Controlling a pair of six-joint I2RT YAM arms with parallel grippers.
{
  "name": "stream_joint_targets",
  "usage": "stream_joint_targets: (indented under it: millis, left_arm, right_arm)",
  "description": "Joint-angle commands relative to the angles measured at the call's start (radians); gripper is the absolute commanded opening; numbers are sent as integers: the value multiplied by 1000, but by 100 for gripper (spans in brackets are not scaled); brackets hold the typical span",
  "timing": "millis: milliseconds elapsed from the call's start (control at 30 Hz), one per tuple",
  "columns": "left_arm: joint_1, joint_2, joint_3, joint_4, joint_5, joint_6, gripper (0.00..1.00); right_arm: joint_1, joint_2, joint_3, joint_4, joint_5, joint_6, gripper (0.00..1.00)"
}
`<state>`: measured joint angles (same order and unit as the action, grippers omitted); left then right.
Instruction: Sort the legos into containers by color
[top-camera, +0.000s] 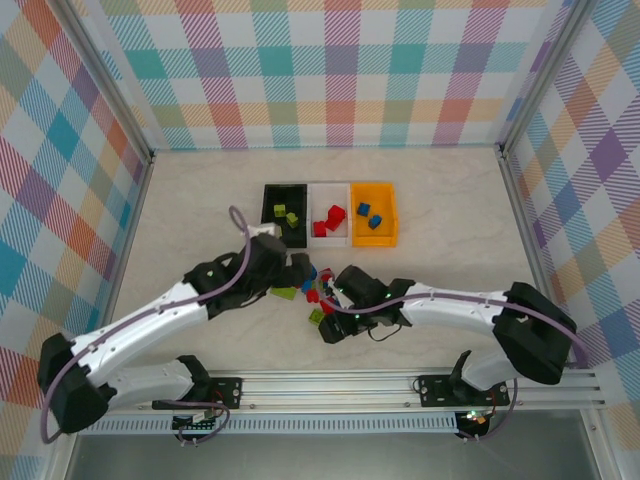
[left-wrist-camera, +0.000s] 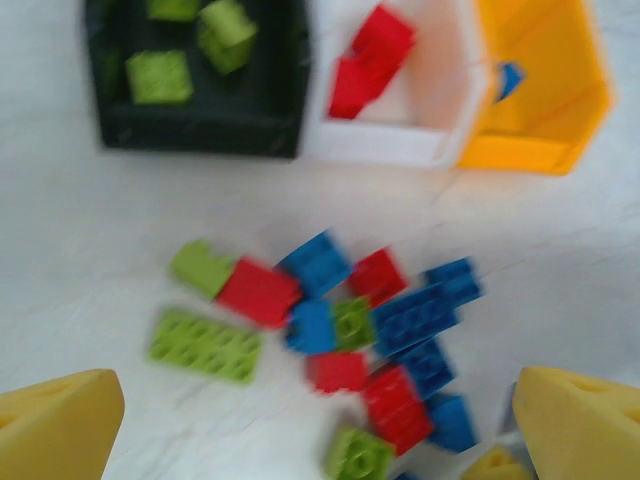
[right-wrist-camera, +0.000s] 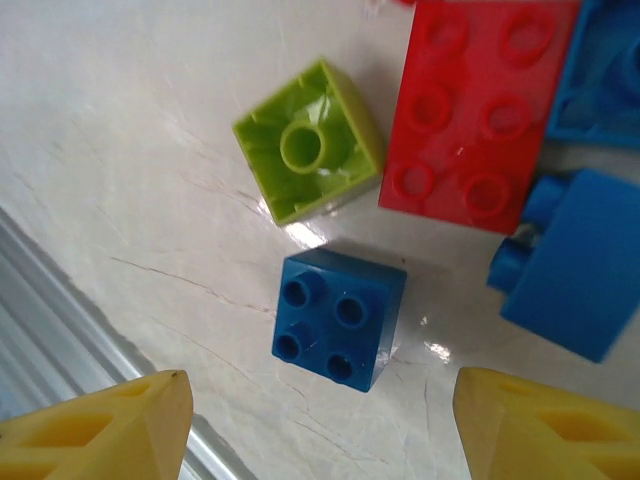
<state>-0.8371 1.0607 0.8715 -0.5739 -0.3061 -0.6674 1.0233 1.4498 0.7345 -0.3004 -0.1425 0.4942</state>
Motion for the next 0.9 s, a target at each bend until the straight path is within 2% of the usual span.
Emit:
stream_joint_targets:
  millis: [0, 200, 567, 800, 867]
  left_arm:
    - [-1, -119, -77, -62, -64, -93, 100]
    - [-1, -216, -153, -101, -99, -149, 100]
    - [-1, -205, -154, -92, -111, -144, 100]
    - [-1, -191, -163, -87, -104, -152, 100]
    - [0, -188, -164, -83, -103, -153, 100]
  right_arm:
    - [40, 49, 28, -19, 62, 29, 70]
    - [111, 152, 110, -89, 183, 23, 68]
    - [182, 276, 248, -237, 374, -27, 59]
    - [184, 288, 269, -212, 400, -48, 50]
    - [183, 285, 272, -193, 399, -53, 51]
